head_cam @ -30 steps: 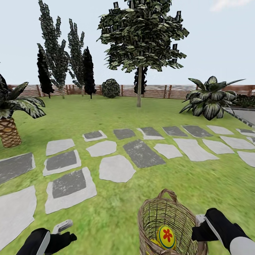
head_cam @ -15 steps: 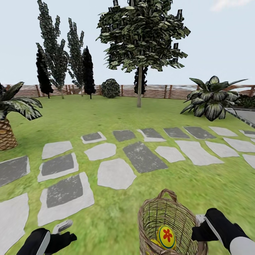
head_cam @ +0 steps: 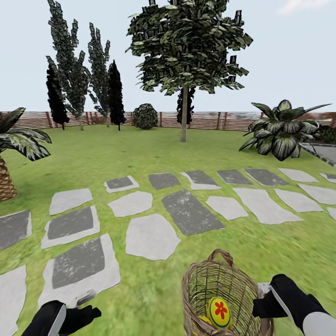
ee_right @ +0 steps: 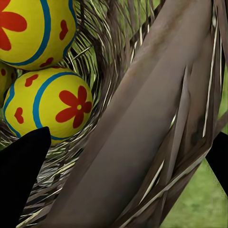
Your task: Take the three Easter eggs out of the wicker basket on the lawn in the garden, then place them on the lawn next to a single tree (choose any tree) so that all three eggs are next to the same tree and none are left in the basket.
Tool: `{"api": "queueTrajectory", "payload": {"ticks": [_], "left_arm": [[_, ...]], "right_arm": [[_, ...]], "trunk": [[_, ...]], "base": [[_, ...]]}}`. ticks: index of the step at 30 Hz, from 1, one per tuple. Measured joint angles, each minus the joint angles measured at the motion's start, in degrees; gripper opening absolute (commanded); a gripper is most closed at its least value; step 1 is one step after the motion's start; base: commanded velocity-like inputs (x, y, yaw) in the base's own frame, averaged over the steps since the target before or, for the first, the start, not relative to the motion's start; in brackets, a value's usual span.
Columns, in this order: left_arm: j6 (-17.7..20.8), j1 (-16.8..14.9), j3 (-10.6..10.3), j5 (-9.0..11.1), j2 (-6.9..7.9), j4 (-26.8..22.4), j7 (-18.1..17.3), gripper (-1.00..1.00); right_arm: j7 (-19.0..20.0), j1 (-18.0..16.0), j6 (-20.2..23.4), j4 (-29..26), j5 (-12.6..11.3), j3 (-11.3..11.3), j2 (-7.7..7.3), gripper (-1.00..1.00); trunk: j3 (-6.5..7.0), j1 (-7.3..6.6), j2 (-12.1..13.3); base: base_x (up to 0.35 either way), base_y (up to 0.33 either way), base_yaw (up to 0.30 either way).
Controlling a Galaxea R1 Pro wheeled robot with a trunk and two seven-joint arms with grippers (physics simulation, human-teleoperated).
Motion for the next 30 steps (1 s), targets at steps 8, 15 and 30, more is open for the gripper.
{"api": "queueTrajectory", "payload": {"ticks": [8,15,30], "left_arm": [[0.01,0.0,0.0,0.06,0.0,-0.01,0.0,1.0],[0.01,0.0,0.0,-0.01,0.0,0.0,0.02,1.0],[0.01,0.0,0.02,0.06,0.05,-0.03,0.0,1.0]], "right_arm": [[0.0,0.0,0.01,0.0,-0.03,0.0,0.0,-1.0],[-0.02,0.0,0.0,0.0,-0.01,0.0,0.0,-1.0],[0.01,0.0,0.01,0.0,-0.07,-0.01,-0.07,-1.0]], "trunk": [[0.0,0.0,0.0],[0.0,0.0,0.0],[0.0,0.0,0.0]], "base": [[0.337,0.0,0.0],[0.337,0.0,0.0],[0.337,0.0,0.0]]}}
